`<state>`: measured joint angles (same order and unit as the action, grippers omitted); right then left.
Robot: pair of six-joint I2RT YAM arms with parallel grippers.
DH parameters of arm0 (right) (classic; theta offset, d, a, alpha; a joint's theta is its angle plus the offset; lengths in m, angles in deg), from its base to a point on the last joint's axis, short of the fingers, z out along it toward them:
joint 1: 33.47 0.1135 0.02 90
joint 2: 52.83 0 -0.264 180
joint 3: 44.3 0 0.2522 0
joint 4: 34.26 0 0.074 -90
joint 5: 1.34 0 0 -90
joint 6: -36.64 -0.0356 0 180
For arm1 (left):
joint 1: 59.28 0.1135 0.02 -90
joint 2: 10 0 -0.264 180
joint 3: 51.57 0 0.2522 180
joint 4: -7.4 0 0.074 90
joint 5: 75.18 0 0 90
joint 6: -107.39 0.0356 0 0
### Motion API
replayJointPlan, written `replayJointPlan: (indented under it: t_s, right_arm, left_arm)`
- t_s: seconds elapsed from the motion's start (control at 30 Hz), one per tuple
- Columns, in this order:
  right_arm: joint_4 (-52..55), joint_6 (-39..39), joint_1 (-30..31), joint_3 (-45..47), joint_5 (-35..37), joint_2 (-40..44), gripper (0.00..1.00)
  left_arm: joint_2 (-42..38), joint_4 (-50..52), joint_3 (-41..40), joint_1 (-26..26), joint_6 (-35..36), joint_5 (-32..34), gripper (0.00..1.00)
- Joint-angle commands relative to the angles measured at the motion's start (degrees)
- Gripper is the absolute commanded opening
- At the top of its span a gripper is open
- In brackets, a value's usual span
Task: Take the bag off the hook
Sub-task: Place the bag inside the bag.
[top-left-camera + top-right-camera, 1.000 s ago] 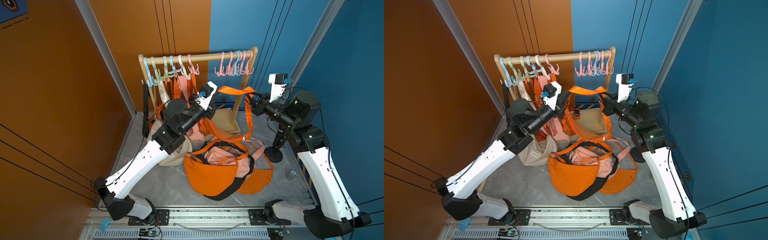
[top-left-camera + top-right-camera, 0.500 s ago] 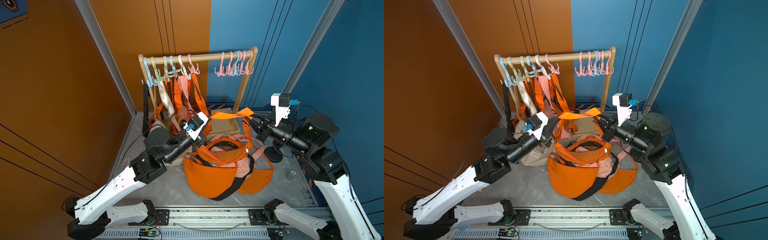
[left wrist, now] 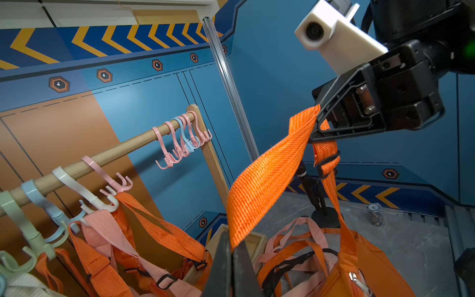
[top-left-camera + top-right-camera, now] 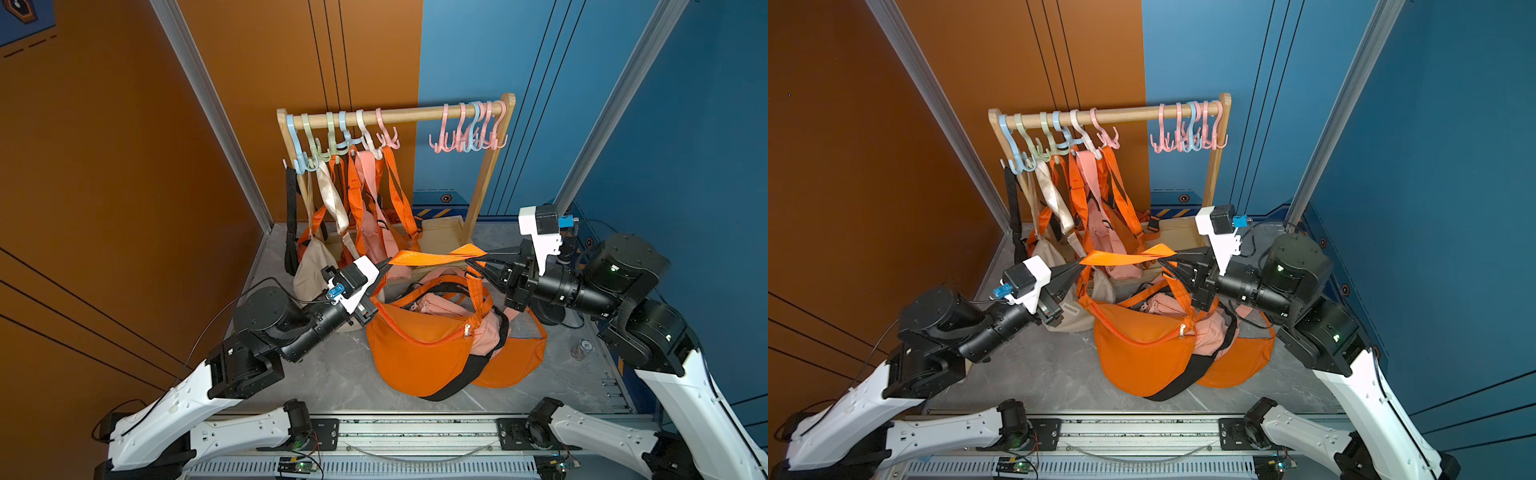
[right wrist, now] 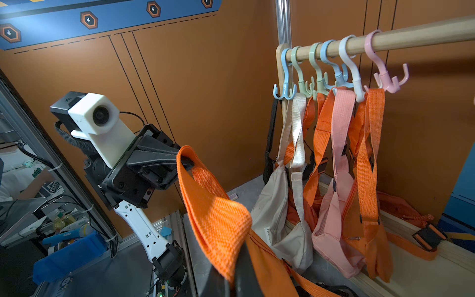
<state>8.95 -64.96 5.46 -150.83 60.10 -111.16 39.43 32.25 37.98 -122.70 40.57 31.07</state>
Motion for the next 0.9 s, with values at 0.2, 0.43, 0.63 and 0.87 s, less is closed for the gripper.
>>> replayJointPlan:
  t_s: [0.2, 0.43, 0.63, 0.87]
  right_arm:
    - [-0.34, -0.87, 0.87, -7.25, 3.50, -0.17, 0.00]
    - [-0.28, -1.76, 6.35, -7.88, 3.77, 0.40, 0.00]
    - [0.86, -1.55, 8.78, -9.75, 3.62, -0.38, 0.00]
    - [1.91, -0.32, 9.75, -12.39, 3.92, -1.23, 0.00]
  left_arm:
    - [-3.24, 4.37, 6.51, 0.40, 0.64, 4.67, 0.00]
    - [-8.37, 5.76, 5.83, 0.40, 2.90, 6.08, 0.00]
    - [-11.57, 7.45, 7.63, 0.40, 1.81, 5.11, 0.00]
    - [-13.20, 8.95, 9.35, 0.40, 0.56, 4.42, 0.00]
